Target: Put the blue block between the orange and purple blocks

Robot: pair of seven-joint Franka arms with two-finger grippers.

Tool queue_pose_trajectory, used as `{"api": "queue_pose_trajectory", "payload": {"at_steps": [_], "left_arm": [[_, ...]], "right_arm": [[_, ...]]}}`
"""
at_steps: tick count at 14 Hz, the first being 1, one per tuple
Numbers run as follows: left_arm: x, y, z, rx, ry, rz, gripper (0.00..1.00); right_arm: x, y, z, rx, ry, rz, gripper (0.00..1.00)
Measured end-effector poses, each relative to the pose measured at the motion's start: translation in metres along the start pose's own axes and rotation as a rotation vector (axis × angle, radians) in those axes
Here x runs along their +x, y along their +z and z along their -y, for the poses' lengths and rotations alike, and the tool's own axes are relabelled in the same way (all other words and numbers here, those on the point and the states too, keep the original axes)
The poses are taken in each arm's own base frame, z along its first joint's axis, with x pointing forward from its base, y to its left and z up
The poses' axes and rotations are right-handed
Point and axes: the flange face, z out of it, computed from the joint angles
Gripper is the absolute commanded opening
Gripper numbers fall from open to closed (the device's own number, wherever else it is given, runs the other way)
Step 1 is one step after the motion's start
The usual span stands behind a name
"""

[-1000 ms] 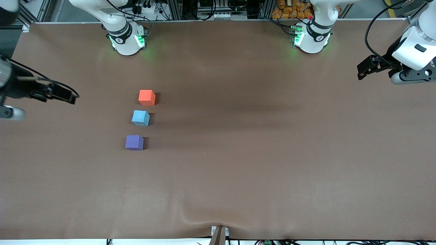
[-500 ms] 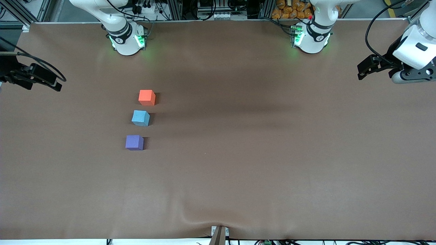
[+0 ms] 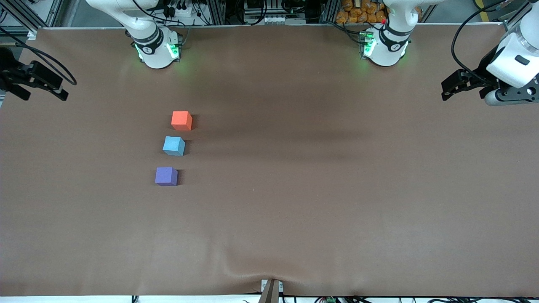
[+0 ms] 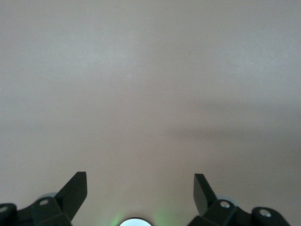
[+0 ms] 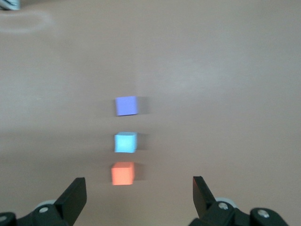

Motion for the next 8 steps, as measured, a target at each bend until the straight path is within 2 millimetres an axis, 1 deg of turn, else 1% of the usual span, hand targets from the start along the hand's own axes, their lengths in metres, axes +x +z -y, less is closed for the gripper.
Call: {"api": "queue_pose_trajectory", "payload": {"at_steps": [3,5,8], "left_arm": [[0.0,-0.003,-0.001,-0.006,0.0,-0.006,1.0],[0.0,-0.007,-0.001,-0.007,0.0,-0.014,1.0],[0.0,-0.02,-0.001,-0.011,0.001,-0.041,1.0]], "right_arm": [[-0.005,0.004,0.006,-0.03,-0.015,0.041,1.0],[-0.006,0.005,0.005,-0.031,-0.014,0.048,1.0],[-0.006,0.005,0.004,-0.031,-0.029,0.052,1.0]]}}
